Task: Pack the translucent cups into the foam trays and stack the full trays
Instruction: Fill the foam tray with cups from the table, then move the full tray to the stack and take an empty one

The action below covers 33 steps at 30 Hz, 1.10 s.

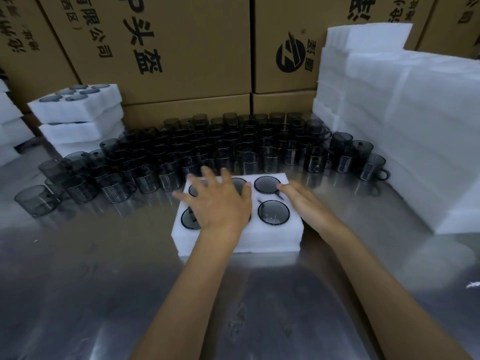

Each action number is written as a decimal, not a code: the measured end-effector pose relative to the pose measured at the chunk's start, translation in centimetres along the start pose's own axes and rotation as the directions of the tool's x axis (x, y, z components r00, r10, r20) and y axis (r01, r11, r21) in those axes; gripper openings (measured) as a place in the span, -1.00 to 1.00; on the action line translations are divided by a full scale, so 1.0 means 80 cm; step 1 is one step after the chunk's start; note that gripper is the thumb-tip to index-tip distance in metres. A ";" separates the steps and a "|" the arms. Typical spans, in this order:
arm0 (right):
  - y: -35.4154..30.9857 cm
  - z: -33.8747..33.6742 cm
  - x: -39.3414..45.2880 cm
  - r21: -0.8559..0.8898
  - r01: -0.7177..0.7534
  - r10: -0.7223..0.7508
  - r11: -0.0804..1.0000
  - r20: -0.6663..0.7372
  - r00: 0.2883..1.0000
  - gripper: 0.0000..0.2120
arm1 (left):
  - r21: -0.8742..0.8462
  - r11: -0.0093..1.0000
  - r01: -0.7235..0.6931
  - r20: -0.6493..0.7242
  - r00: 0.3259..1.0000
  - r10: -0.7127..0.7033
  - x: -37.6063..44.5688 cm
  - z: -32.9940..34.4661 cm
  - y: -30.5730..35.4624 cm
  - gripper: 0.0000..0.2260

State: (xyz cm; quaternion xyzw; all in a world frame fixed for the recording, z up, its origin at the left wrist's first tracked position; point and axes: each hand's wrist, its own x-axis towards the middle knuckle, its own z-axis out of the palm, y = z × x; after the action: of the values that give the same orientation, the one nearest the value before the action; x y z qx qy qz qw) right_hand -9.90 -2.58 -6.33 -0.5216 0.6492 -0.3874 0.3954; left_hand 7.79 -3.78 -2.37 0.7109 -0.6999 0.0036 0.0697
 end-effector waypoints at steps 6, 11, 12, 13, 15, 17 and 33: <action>-0.012 0.014 -0.016 0.424 0.080 -0.053 0.902 -0.075 0.996 -0.77 | -0.238 0.955 0.179 0.103 0.982 -0.158 0.003 -0.016 -0.037 -0.36; -0.020 0.011 -0.023 0.599 -0.122 0.068 0.791 0.113 0.991 -0.47 | -0.355 0.931 0.090 -0.009 0.995 -0.099 0.004 -0.026 -0.056 -0.46; -0.020 0.009 -0.027 0.591 -0.172 0.066 0.788 0.197 0.978 -0.48 | -0.360 0.930 0.070 -0.035 0.995 -0.089 0.003 -0.030 -0.059 -0.47; -0.020 0.008 -0.028 0.590 -0.199 0.064 0.782 0.242 0.968 -0.47 | -0.365 0.930 0.043 -0.068 0.995 -0.072 0.002 -0.034 -0.062 -0.48; -0.020 0.003 -0.028 0.624 -0.202 0.060 0.755 0.241 0.969 -0.44 | -0.440 0.898 -0.017 -0.119 0.992 -0.039 0.001 -0.042 -0.070 -0.56; -0.024 -0.003 -0.029 0.695 -0.184 0.041 0.695 0.217 0.975 -0.47 | -0.696 0.717 -0.036 -0.088 0.995 -0.036 0.008 -0.052 -0.086 -0.70; -0.214 0.105 0.063 0.720 -0.077 -0.020 0.689 0.125 0.992 -0.49 | -0.782 0.614 -0.106 -0.335 0.903 -0.271 0.111 0.048 -0.173 -0.64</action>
State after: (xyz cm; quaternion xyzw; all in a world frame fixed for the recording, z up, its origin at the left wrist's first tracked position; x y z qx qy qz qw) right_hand 3.48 -10.94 5.57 -0.3362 0.4267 -0.5728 0.6139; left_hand 21.43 -12.82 -6.57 0.6220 -0.5633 -0.1524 0.5221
